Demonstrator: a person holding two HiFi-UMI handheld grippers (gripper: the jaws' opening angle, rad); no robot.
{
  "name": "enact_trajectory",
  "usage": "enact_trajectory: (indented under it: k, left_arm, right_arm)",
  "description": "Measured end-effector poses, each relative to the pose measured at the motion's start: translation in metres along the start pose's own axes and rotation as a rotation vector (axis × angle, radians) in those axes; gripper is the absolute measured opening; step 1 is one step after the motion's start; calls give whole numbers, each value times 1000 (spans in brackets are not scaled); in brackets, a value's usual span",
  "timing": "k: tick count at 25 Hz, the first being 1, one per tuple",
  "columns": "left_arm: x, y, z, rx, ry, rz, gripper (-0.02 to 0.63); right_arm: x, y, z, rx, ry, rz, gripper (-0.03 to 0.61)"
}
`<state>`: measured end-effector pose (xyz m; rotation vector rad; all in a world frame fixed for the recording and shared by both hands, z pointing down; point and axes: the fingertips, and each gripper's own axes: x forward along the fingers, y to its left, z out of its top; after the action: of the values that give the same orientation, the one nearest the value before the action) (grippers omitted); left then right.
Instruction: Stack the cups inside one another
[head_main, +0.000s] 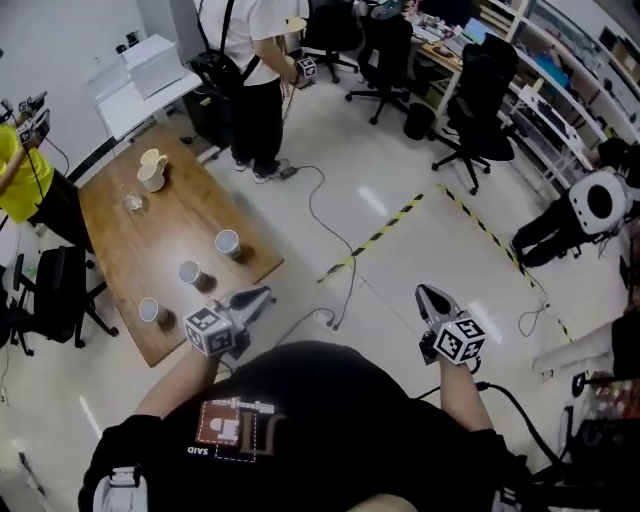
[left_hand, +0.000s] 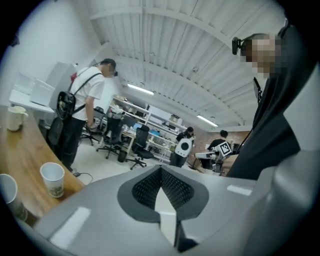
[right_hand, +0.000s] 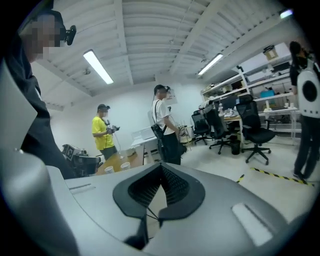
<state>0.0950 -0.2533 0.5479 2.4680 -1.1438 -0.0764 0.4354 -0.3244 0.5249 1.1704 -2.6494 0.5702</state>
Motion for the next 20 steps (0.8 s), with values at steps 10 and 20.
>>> enact_trajectory:
  k: [10, 20]
  left_arm:
    - [-85, 36, 0, -49, -156, 371, 2]
    - [-310, 74, -16, -96, -271, 645, 3]
  right_arm:
    - [165, 55, 28, -147, 164, 375, 14]
    - [293, 262, 8, -272, 237, 598, 14]
